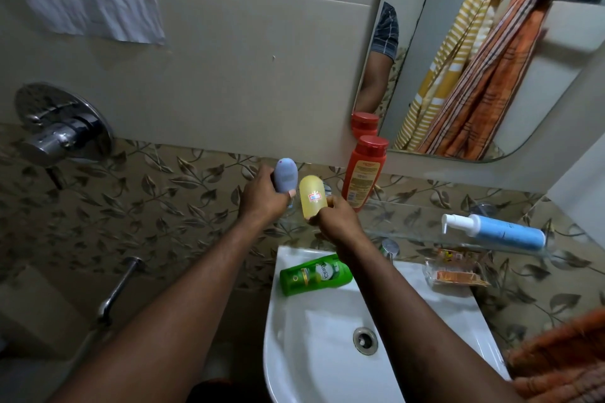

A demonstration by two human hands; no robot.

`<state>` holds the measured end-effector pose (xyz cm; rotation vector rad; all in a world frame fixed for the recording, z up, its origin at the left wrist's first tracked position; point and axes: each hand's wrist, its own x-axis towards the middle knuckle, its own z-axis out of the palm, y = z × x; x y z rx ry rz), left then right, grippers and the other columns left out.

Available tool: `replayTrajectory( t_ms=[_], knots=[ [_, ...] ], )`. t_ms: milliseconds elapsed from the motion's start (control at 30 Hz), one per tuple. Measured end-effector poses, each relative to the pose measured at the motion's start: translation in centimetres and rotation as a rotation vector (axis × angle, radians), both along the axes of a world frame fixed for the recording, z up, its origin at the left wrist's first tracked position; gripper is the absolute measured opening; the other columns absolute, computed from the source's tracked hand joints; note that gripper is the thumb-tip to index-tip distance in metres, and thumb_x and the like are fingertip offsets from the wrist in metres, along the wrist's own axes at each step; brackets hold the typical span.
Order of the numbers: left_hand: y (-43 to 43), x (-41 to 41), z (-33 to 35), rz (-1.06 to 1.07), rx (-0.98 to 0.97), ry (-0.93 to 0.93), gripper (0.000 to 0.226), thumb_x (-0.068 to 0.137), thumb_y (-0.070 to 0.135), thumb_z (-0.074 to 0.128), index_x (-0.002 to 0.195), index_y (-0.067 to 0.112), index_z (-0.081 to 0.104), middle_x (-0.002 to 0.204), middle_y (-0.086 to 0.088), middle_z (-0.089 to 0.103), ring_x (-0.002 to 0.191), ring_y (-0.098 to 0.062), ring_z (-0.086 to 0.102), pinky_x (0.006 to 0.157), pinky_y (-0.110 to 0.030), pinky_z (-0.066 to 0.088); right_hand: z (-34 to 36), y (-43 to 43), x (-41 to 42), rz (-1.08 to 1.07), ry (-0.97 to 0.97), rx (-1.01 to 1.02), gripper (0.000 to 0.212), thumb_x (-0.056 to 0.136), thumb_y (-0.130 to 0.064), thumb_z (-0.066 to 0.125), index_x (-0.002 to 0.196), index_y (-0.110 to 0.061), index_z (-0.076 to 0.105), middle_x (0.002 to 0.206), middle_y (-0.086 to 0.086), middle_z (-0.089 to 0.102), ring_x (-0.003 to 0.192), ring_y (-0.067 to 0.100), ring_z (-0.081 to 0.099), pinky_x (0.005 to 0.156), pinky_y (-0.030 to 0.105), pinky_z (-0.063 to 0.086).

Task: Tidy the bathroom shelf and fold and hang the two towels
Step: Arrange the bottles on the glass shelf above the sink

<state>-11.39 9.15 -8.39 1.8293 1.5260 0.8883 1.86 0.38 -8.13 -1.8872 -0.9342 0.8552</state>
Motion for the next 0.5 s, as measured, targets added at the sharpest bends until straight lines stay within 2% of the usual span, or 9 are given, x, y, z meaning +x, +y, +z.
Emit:
replayTrajectory(
  t_ms=[67,200,333,433,500],
  knots=[
    [0.0,0.0,-0.2,-0.032,0.04,0.014,0.04,0.083,0.029,0.083,0.114,0.017,0.06,0.111,-0.004,0.073,0.097,-0.027,0.067,0.073,-0.031,0.042,-0.3,0.2,0.0,-0.023,-0.026,0.089,0.044,0.079,-0.011,0.077,0.117,-0.023,0.059,0.105,0.001,0.071,0.094,0.022,0.069,0.084,0.047,0.061],
    [-0.2,0.1,-0.1,-0.063,0.089,0.01,0.042,0.085,0.024,0.083,0.121,0.014,0.062,0.118,-0.005,0.074,0.097,-0.024,0.068,0.074,-0.027,0.038,-0.2,1.0,0.0,-0.035,-0.2,0.223,0.043,0.077,-0.017,0.084,0.109,-0.024,0.056,0.097,-0.005,0.07,0.089,0.019,0.068,0.077,0.039,0.056],
    [-0.7,-0.1,-0.6,-0.032,0.096,0.013,0.032,0.084,0.024,0.084,0.108,0.019,0.064,0.111,-0.002,0.076,0.088,-0.016,0.064,0.072,-0.026,0.036,-1.2,1.7,-0.2,-0.026,-0.344,0.241,0.041,0.082,-0.02,0.083,0.1,-0.027,0.047,0.094,0.0,0.068,0.084,0.022,0.066,0.067,0.035,0.05],
    [-0.8,-0.1,-0.4,-0.034,0.114,0.017,0.031,0.083,0.025,0.084,0.095,0.026,0.055,0.108,-0.001,0.076,0.092,-0.019,0.067,0.071,-0.027,0.034,-1.6,2.2,-0.6,-0.065,-0.347,0.258,0.04,0.083,-0.021,0.084,0.101,-0.026,0.048,0.095,0.0,0.068,0.085,0.022,0.067,0.069,0.039,0.055],
    [-0.8,-0.1,-0.3,-0.048,0.123,0.015,0.033,0.084,0.024,0.084,0.094,0.026,0.053,0.108,-0.001,0.076,0.089,-0.018,0.065,0.071,-0.027,0.035,-1.7,2.4,-0.7,-0.079,-0.338,0.266,0.039,0.083,-0.022,0.084,0.103,-0.025,0.051,0.095,0.0,0.069,0.086,0.021,0.067,0.073,0.043,0.059]
  ],
)
